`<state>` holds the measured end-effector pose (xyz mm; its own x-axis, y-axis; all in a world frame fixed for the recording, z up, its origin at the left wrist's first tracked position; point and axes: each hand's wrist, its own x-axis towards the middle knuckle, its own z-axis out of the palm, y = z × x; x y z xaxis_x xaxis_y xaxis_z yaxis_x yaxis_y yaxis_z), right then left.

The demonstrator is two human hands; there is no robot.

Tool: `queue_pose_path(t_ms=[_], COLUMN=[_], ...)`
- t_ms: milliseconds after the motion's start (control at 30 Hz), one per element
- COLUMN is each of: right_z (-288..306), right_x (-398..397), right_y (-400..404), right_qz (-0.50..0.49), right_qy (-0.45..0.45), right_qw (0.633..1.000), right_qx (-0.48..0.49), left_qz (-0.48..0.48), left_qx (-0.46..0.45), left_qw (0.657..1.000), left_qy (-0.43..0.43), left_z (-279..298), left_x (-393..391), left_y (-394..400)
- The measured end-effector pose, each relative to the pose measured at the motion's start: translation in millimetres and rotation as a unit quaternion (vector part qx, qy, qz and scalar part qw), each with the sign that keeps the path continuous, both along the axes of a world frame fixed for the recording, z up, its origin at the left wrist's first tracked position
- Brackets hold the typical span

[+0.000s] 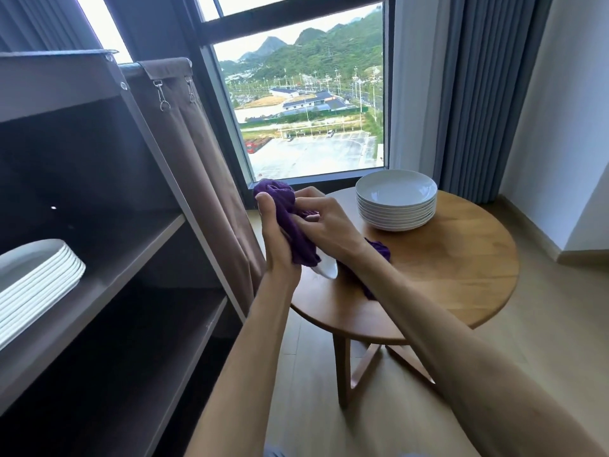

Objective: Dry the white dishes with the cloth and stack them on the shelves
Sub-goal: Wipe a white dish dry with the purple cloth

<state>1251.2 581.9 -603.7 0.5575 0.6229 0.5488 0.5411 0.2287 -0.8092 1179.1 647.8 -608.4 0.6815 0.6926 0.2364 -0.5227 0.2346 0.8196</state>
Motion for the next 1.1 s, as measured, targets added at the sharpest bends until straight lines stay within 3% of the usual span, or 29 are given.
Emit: queue_pose_path(t_ms=[233,400,533,700,833,967,1100], right_z=[12,16,-6,-56,-57,-45,-27], right_x=[-5,11,12,-1,2,-6,-15], right_y=[13,22,13,-4,-12,-19,-9], right_qz=[-0.143,-0.263,-0.286,-0.268,-0.183,-0.018,-0.019], right_qy=[-0.081,-0.045,-0.022,0.097,0.129,0.193,0.188], right_qw=[0.986,0.963,0.95,0.944,0.958,0.978,0.98], right_qx=[0.032,-0.045,-0.12,-0.169,-0.182,-0.074,0.063], left_qz=[-0.047,-0.075,0.003,0.106,0.151,0.162,0.093], left_qx=[0.022,0.031,0.052,0.158,0.161,0.195,0.155], left_qw=[0.999,0.996,0.997,0.981,0.974,0.965,0.98], left_qy=[0.0,0.021,0.059,0.034,0.043,0.072,0.077], left_z=[2,7,14,17,10,17,6], left_x=[-4,-9,-11,0,2,7,11], left_y=[0,-8,-9,-1,-1,2,3])
